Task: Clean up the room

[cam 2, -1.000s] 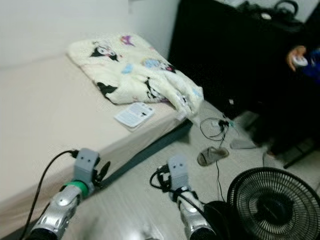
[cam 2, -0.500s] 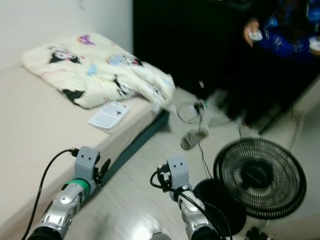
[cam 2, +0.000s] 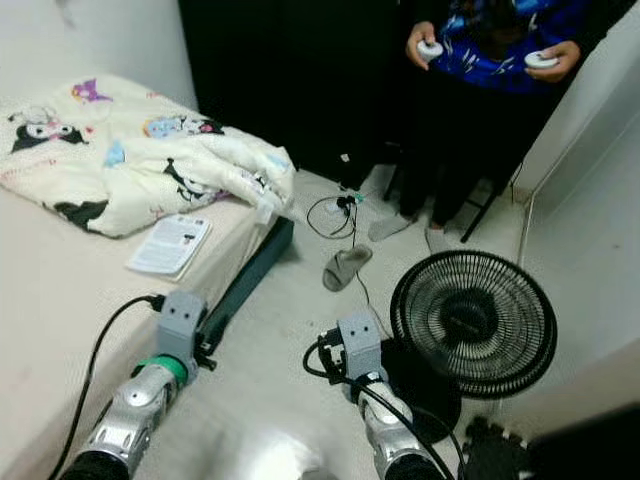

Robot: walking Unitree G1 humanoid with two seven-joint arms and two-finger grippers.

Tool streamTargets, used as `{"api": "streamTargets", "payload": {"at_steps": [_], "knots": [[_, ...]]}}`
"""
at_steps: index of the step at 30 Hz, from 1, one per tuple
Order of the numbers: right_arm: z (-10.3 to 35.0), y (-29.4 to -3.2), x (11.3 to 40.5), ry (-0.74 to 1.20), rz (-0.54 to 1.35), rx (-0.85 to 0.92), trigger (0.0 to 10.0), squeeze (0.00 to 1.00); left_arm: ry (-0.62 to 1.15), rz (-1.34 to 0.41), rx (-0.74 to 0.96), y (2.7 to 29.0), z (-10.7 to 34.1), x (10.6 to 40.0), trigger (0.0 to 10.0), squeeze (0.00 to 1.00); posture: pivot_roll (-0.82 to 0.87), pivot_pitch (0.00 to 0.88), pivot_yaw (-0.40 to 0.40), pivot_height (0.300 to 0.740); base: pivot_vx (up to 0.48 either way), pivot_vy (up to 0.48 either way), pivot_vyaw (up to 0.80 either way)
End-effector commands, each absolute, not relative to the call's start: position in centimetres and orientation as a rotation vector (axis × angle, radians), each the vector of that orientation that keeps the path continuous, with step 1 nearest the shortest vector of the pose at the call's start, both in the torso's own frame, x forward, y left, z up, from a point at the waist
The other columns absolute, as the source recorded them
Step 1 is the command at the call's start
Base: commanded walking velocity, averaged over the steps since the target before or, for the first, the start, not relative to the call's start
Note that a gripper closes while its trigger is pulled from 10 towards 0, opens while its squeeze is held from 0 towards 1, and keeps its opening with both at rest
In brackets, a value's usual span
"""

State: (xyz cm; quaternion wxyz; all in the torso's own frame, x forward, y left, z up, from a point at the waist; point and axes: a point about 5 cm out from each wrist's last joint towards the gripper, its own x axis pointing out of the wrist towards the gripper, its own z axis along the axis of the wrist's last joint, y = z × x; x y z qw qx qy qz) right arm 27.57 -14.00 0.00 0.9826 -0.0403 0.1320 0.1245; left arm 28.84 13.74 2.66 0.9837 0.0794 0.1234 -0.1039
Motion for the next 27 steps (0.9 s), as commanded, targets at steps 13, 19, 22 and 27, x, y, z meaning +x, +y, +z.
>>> {"api": "streamTargets", "payload": {"at_steps": [13, 19, 22, 27], "knots": [[0.03, -13.89, 27.49, 0.257, 0.261, -0.073, 10.0, 0.00, 0.267, -0.187, 0.170, 14.00, 2.20, 28.59, 10.0, 0.00, -0.04, 0.000, 0.027, 0.720, 0.466, 0.000, 0.00], [0.10, -13.73, 27.55, 0.252, 0.268, -0.073, 10.0, 0.00, 0.267, -0.176, 0.168, 14.05, 2.11, 28.49, 10.0, 0.00, -0.03, 0.000, 0.018, 0.720, 0.370, 0.000, 0.00], [0.21, -13.62, 27.68, 0.249, 0.272, -0.072, 10.0, 0.00, 0.268, -0.170, 0.166, 14.10, 2.05, 28.42, 10.0, 0.00, -0.03, 0.000, 0.014, 0.720, 0.358, 0.000, 0.00], [0.29, -13.52, 27.78, 0.247, 0.275, -0.073, 10.0, 0.00, 0.273, -0.172, 0.175, 14.20, 1.92, 28.28, 10.0, 0.00, -0.03, 0.000, 0.014, 0.720, 0.273, 0.000, 0.00]]}}
